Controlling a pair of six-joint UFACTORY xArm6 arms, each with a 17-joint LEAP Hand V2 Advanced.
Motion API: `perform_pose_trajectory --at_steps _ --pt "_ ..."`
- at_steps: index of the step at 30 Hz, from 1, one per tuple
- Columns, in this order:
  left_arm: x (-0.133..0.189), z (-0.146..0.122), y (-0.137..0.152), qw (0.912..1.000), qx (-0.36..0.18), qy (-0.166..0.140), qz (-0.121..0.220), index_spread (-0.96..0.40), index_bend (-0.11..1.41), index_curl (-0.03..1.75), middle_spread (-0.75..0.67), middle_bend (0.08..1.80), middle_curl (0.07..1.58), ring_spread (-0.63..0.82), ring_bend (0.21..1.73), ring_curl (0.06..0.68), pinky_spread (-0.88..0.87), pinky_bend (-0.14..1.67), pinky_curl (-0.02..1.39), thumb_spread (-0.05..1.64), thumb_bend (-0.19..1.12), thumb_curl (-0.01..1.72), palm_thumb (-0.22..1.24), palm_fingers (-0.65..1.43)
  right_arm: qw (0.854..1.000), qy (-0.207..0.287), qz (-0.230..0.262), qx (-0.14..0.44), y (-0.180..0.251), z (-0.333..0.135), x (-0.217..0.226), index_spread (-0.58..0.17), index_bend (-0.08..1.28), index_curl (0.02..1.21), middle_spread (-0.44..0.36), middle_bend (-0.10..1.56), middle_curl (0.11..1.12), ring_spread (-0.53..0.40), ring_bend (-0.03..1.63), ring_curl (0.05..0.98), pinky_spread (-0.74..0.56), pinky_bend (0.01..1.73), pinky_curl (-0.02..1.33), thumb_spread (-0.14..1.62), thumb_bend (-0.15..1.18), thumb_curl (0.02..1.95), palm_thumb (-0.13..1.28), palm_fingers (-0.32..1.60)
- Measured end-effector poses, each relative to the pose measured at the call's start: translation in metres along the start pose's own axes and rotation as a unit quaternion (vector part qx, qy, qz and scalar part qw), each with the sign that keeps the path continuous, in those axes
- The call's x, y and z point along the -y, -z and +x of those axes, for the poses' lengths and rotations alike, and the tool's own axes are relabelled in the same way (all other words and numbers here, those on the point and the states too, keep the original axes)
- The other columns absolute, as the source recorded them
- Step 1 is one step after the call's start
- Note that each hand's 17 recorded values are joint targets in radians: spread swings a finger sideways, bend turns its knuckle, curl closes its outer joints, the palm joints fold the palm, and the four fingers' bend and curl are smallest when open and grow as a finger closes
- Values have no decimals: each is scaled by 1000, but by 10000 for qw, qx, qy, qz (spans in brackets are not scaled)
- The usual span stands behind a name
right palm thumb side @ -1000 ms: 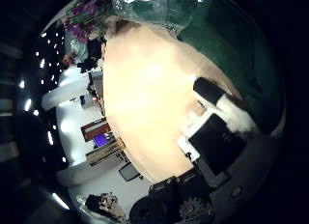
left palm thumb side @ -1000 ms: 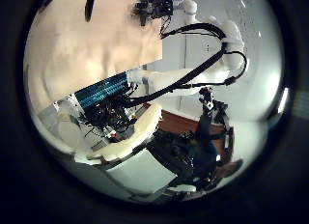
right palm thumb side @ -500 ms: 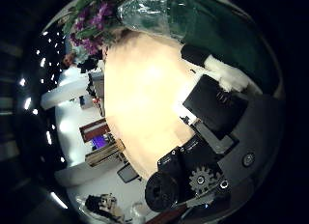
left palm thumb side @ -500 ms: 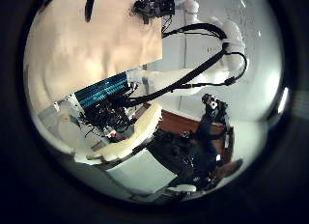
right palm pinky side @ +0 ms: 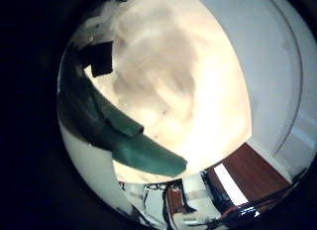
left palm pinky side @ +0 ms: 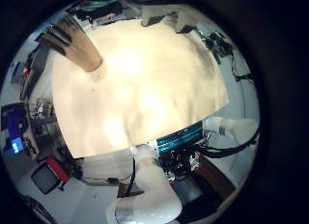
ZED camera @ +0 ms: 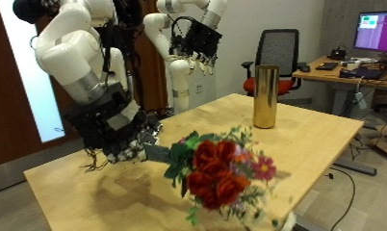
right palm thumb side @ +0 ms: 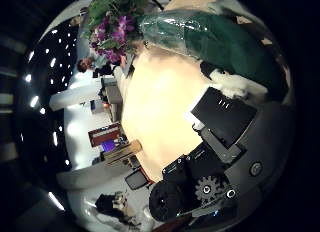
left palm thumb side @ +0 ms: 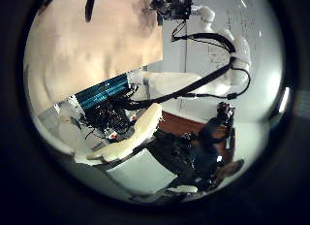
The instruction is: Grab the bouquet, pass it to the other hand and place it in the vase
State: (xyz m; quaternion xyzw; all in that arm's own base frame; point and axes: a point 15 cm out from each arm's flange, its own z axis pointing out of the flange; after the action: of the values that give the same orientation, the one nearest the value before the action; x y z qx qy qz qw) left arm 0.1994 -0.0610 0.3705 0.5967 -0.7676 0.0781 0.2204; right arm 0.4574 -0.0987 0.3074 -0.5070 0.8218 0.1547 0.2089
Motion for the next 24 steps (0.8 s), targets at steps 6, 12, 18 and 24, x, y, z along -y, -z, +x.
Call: perform_pose_trajectory --at_steps 6,12,18,24 --pt "9 -2 19 9995 -51 140 295 -90 289 442 245 205 321 475 412 196 529 166 191 949 -29 295 341 276 9953 584 121 765 45 -50 -32 -245 1108 912 -118 1367 781 -206 1404 699 -210 1201 908 259 -10 894 1231 1096" --pt "19 -4 53 9969 23 332 712 -74 286 444 204 224 336 465 414 195 517 165 181 957 -27 298 353 294 9805 1213 283 1523 81 -104 -65 -240 1107 915 -115 1371 773 -204 1401 702 -204 1171 958 230 -11 914 1230 1098" --pt "36 2 68 9938 -339 372 993 -61 277 448 144 261 352 428 427 192 509 161 166 958 -31 295 346 317 9517 2064 386 2239 108 -153 -99 -239 1110 921 -114 1374 766 -203 1404 705 -212 1129 1013 208 -14 928 1227 1100" --pt "54 -1 80 9852 -994 464 1319 -33 257 450 101 309 367 402 439 189 495 157 158 942 -37 288 289 334 9070 3045 327 2890 99 -170 -126 -238 1109 921 -113 1375 760 -202 1404 708 -226 1095 1058 184 -20 937 1219 1102"
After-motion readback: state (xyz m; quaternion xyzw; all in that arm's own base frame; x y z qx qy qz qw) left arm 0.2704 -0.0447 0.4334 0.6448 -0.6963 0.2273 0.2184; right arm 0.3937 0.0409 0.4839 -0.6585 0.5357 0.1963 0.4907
